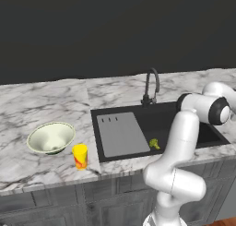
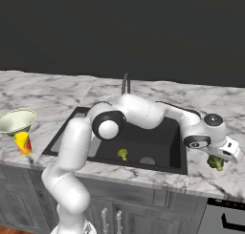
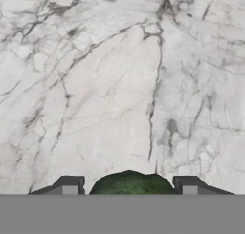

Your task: Remove the broccoli and broccoli from the sink. Then move the bowl and cup from the counter to the sink for washing.

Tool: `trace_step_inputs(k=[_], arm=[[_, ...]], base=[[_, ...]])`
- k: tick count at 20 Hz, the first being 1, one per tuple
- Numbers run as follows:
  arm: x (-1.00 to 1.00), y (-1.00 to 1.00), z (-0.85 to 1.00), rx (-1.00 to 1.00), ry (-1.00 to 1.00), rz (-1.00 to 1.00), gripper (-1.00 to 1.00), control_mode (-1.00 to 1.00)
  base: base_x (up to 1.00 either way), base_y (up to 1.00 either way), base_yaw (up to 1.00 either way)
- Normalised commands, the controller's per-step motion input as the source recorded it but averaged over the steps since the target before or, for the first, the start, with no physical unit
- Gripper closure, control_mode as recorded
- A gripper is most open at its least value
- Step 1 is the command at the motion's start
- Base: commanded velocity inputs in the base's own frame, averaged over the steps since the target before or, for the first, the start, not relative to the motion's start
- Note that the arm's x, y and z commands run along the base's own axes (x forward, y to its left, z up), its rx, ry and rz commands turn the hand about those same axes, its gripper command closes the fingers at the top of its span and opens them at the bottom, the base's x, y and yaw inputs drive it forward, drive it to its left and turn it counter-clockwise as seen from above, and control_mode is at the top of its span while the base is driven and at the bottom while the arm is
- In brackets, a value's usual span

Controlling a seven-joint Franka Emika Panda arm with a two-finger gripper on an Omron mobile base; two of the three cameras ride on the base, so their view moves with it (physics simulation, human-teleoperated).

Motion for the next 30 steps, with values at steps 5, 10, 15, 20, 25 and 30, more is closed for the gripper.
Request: trace_step_inputs(k=[5, 10, 15, 20, 25, 30], arm=[[-0.07, -0.07, -0.21, -0.01, 0.03, 0.0, 1.0, -1.0], [-0.07, -0.06, -0.21, 0.0, 0.02, 0.0, 1.0, -1.0], [-0.05, -0.05, -0.2, 0.0, 0.02, 0.0, 1.0, -1.0], [-0.01, -0.07, -0.15, 0.0, 0.0, 0.01, 1.0, -1.0], [0.04, -0.06, -0.05, 0.0, 0.0, 0.03, 1.0, -1.0], [0.11, -0.05, 0.0, 0.0, 0.0, 0.03, 1.0, -1.0]], base=[[0.0, 0.0, 0.0], [0.0, 0.0, 0.0], [0.0, 0.0, 0.0], [0.0, 0.0, 0.0], [0.0, 0.0, 0.0], [0.0, 0.0, 0.0]])
